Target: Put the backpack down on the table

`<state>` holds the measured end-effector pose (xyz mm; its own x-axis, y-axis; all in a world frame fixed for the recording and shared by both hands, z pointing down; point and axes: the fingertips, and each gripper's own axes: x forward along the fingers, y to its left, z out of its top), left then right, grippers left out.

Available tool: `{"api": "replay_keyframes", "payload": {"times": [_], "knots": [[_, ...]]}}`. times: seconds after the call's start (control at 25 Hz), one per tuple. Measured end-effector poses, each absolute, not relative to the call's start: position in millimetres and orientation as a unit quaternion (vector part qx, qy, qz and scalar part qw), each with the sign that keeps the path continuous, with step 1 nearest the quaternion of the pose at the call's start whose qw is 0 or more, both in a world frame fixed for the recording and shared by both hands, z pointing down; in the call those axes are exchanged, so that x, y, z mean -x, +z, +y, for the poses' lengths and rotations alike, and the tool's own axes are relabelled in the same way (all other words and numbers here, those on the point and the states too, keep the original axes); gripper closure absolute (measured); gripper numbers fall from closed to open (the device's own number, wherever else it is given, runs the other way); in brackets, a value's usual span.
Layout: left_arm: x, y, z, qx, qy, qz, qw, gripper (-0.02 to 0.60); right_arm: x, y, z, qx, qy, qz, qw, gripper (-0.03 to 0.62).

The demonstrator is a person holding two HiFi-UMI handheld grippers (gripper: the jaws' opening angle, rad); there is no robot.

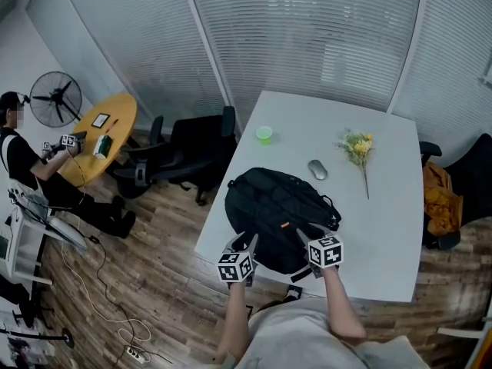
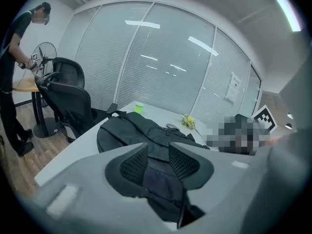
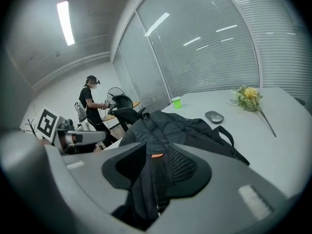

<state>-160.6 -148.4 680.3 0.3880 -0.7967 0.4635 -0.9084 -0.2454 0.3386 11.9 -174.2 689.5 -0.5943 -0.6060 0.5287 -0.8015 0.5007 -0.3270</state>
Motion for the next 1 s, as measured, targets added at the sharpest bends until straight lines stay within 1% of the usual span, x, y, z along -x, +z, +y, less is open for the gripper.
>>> {"api": "replay_keyframes", "payload": {"times": [0.2,0.32,0.36,0.4,0.44,0.48,1.0], "knots": [[157.0,679.9,-146.2,-0.789,0.092,-0.538,0.283,0.492,-13.9,689.1,-173.5,-0.417,0.282,-0.847,0.170,0.514],[158.1,675.3,-145.7,-0.789,0.087,-0.541,0.278,0.543,-15.1,686.3,-173.1,-0.421,0.283,-0.846,0.165,0.546],[158.0,674.2,-145.4,-0.790,0.086,-0.541,0.277,0.570,-15.9,685.5,-173.1,-0.422,0.284,-0.845,0.164,0.555],[157.7,673.7,-145.3,-0.790,0.086,-0.540,0.277,0.580,-16.6,684.8,-173.3,-0.423,0.285,-0.845,0.162,0.570],[157.3,673.4,-145.1,-0.791,0.086,-0.539,0.277,0.580,-16.8,684.1,-173.4,-0.423,0.286,-0.845,0.160,0.592],[157.2,673.2,-144.9,-0.791,0.087,-0.538,0.277,0.580,-16.3,683.4,-173.3,-0.422,0.286,-0.846,0.158,0.594],[167.0,682.5,-148.7,-0.775,0.114,-0.554,0.283,0.581,-20.9,689.9,-176.3,-0.430,0.294,-0.839,0.157,0.594]]}}
